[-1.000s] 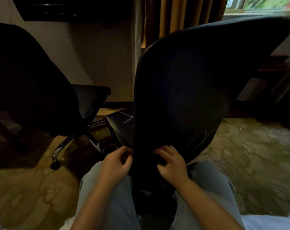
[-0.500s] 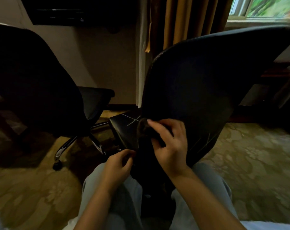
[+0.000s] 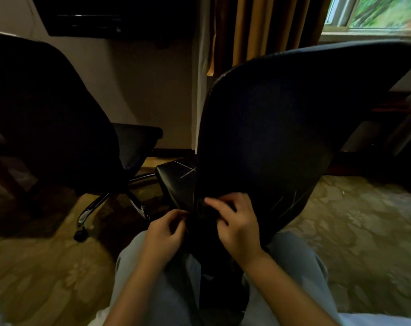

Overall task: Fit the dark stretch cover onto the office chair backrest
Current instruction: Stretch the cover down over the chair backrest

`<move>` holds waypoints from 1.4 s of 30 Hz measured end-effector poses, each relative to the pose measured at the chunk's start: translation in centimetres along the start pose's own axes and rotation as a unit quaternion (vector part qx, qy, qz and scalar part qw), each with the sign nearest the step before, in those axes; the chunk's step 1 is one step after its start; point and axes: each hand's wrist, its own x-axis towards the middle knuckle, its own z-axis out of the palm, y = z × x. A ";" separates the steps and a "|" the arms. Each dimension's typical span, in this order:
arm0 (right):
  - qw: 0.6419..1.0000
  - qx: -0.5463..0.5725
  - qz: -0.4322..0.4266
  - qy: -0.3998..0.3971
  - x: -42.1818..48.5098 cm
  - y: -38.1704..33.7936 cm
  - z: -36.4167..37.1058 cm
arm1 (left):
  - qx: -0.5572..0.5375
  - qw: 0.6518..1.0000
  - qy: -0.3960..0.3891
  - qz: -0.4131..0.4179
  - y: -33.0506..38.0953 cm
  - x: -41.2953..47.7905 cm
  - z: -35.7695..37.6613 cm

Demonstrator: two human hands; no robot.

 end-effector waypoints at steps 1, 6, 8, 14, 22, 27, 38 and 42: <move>0.999 0.012 0.012 0.045 1.3 -0.5 -0.8 | 0.005 1.000 -0.003 0.004 -0.1 0.1 0.0; 0.994 0.050 0.018 0.096 2.6 -1.4 -0.3 | 0.008 1.000 -0.012 0.002 -0.2 0.4 -0.2; 0.998 0.039 -0.007 0.044 1.0 -0.9 1.2 | 0.008 1.000 -0.001 0.013 -0.2 0.3 -0.1; 0.987 -0.036 -0.021 -0.154 -4.3 2.2 5.2 | 0.003 1.000 0.029 -0.006 -0.7 0.0 -0.1; 0.977 0.050 0.207 -0.017 -3.0 6.3 1.5 | 0.010 0.999 0.030 0.013 -1.0 -0.3 -1.0; 0.933 0.055 0.340 0.108 -2.4 7.1 0.7 | 0.011 0.999 0.024 0.026 -0.8 -0.1 -0.8; 0.964 0.138 0.202 -0.108 -3.7 1.5 5.5 | 0.044 0.998 0.001 0.037 0.2 -0.4 -0.1; 0.957 0.142 0.241 -0.081 -4.0 2.7 5.8 | 0.054 0.998 -0.002 0.036 -0.2 -0.4 -0.2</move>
